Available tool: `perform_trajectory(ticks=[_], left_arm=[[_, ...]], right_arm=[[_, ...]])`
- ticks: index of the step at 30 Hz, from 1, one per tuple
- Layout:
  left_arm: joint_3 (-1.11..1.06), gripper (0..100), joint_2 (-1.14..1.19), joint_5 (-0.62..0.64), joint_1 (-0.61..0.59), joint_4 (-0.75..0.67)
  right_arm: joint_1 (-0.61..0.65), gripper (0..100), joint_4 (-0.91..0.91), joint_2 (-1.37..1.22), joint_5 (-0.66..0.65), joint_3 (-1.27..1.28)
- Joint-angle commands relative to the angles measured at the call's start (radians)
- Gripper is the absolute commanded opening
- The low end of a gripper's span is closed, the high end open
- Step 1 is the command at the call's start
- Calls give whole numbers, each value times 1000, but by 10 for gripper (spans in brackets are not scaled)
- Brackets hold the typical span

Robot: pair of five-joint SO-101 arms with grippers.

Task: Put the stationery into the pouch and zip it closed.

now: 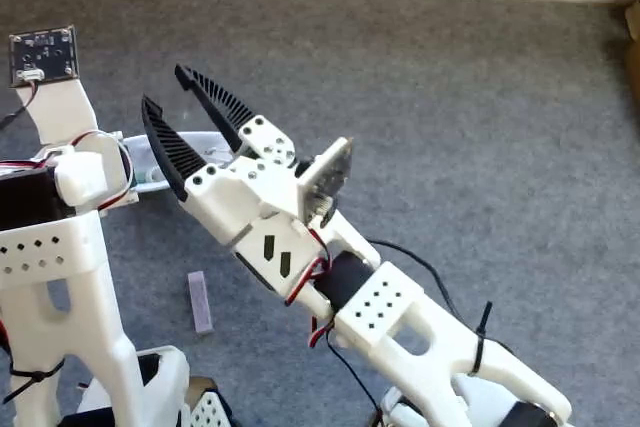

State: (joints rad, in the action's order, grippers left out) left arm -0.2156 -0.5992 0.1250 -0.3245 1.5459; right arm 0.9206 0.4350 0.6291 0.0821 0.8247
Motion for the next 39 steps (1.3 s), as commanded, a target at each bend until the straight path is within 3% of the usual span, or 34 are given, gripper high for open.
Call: perform_trajectory(ticks=[1, 13, 18, 29, 39], left_arm=[[36, 7, -12, 6, -41, -2], [176, 7, -12, -52, -252, 21], [174, 7, -12, -107, -352, 17], [133, 7, -10, -146, -456, 17], [125, 7, -12, -144, -449, 25]], right_arm=[[5, 151, -113, 82, 8, -50], [-53, 151, -852, 111, 8, -446], [-62, 151, -1058, 110, 9, -538], [-4, 151, -1248, 110, 9, -328], [154, 151, -1202, 108, 9, -58]])
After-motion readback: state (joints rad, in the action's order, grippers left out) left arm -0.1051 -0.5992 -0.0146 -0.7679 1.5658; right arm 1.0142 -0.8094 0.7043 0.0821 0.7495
